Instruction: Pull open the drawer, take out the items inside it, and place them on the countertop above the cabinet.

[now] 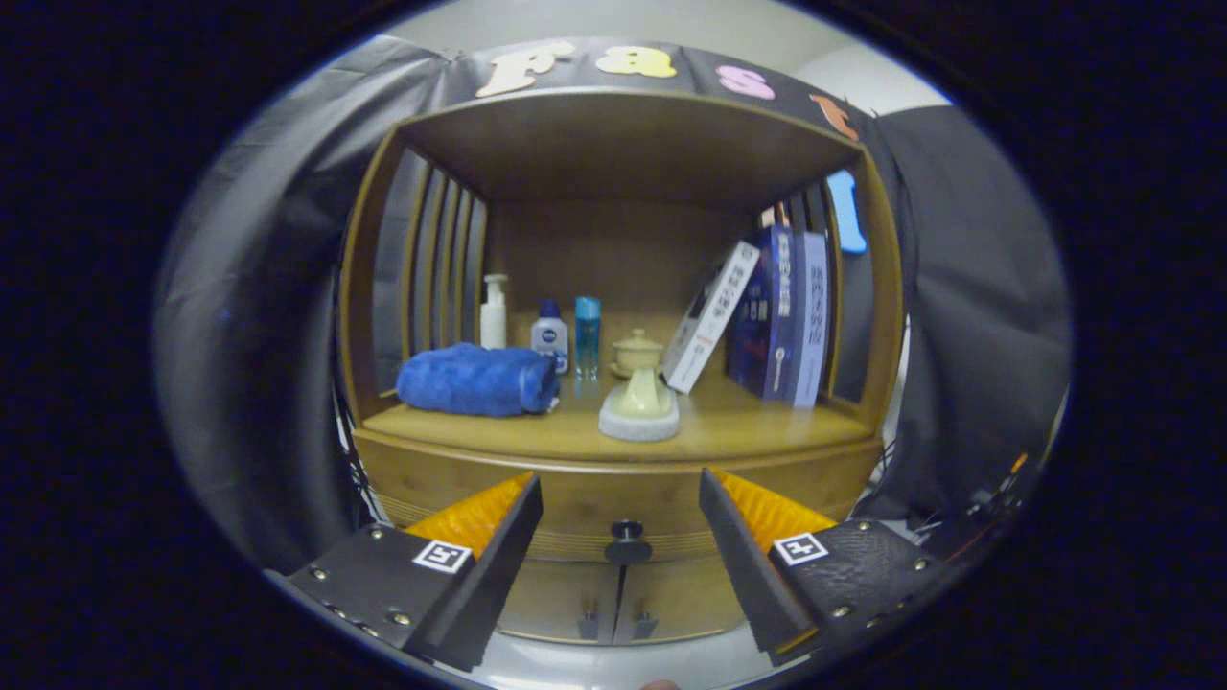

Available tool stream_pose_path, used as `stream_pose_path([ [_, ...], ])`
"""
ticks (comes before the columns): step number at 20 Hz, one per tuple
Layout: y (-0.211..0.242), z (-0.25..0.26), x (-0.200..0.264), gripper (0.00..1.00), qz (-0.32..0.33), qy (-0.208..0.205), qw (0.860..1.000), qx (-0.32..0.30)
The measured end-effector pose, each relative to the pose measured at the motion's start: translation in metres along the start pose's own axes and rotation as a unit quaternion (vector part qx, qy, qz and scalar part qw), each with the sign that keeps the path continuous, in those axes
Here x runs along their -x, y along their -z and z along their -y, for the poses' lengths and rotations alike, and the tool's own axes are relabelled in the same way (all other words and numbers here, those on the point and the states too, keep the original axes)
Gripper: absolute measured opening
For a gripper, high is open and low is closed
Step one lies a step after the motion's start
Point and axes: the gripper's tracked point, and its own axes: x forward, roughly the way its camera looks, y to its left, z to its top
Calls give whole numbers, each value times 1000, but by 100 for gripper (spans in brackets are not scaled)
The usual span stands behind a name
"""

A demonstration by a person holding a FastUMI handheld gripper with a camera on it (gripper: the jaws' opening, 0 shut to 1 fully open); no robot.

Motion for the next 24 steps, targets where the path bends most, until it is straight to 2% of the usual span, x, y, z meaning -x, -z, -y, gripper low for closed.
stream_pose_path([
  [5,-48,-11,57,98,17,-46,999,-13],
  [12,-101,15,114,99,64,-61,995,-34],
  [20,-111,35,119,98,127,-74,989,-12],
  [24,-112,59,115,99,204,-36,978,28],
])
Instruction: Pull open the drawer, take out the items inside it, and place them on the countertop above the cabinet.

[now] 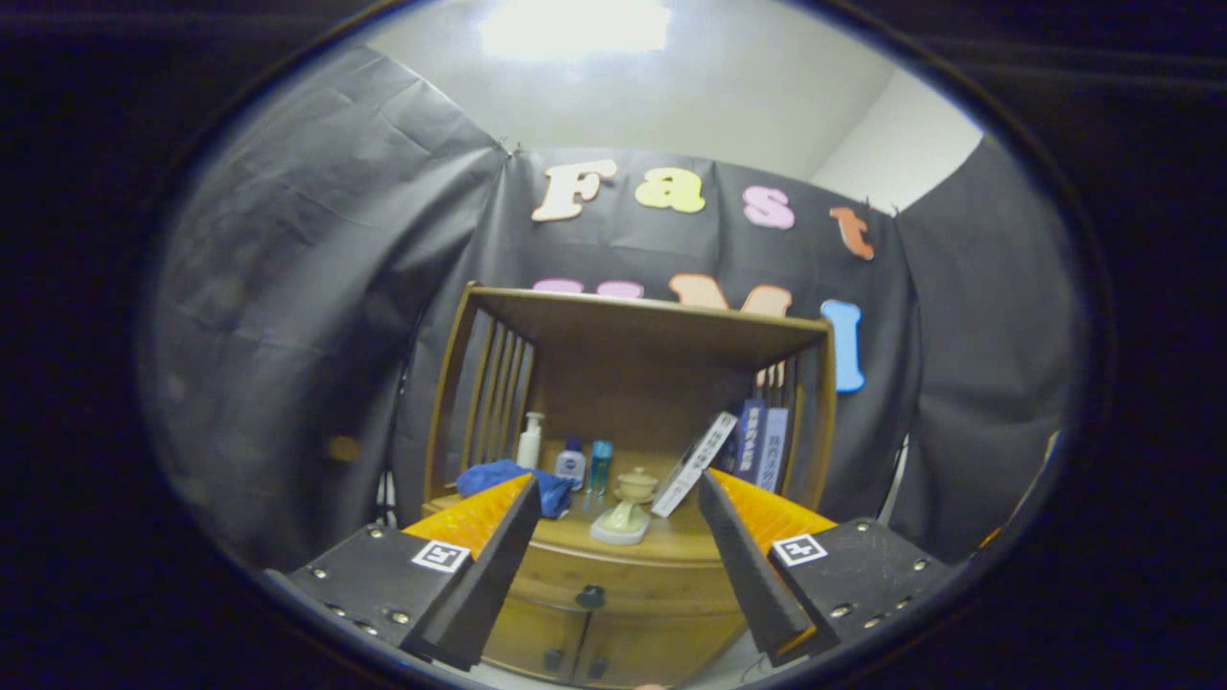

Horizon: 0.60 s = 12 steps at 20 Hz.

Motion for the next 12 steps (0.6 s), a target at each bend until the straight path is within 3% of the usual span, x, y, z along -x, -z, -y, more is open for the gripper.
stream_pose_path([
  [7,-1,19,-1,97,-2,-5,999,-54],
  [12,0,29,-3,97,0,-15,999,-41],
])
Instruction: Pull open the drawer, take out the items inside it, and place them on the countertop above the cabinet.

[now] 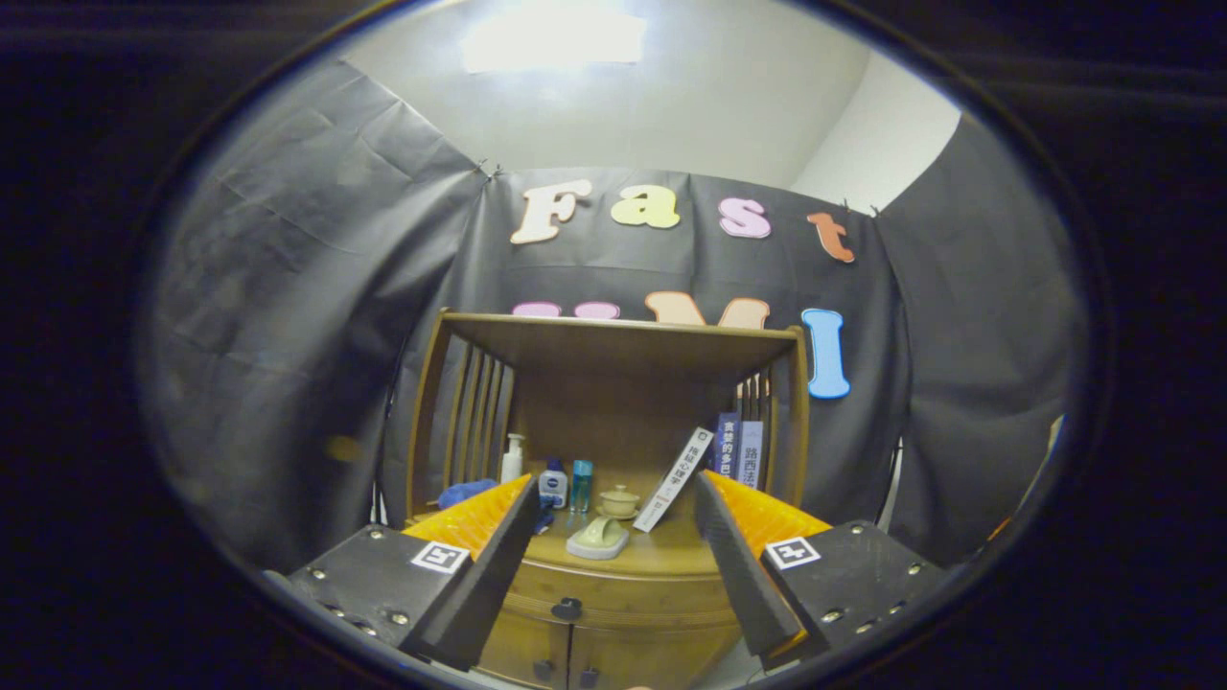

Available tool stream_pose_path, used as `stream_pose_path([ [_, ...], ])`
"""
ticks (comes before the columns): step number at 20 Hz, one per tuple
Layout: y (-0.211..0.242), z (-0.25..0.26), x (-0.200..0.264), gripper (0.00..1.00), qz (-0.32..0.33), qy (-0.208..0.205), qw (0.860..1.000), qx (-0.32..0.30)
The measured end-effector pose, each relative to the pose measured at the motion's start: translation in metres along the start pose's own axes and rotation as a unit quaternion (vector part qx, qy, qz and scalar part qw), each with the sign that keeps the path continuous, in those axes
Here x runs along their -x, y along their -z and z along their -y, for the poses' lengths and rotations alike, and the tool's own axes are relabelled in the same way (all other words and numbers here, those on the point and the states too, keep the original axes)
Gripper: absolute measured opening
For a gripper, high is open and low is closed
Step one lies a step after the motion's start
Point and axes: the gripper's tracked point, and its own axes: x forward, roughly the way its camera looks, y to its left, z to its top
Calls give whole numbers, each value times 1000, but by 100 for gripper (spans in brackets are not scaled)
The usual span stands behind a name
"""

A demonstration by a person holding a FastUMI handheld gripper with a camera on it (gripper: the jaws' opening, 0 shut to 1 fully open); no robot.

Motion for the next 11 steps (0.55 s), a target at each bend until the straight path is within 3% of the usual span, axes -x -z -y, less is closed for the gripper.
stream_pose_path([
  [3,12,0,0,97,-21,-15,1000,-17],
  [11,21,13,-1,97,-31,-3,999,-37],
])
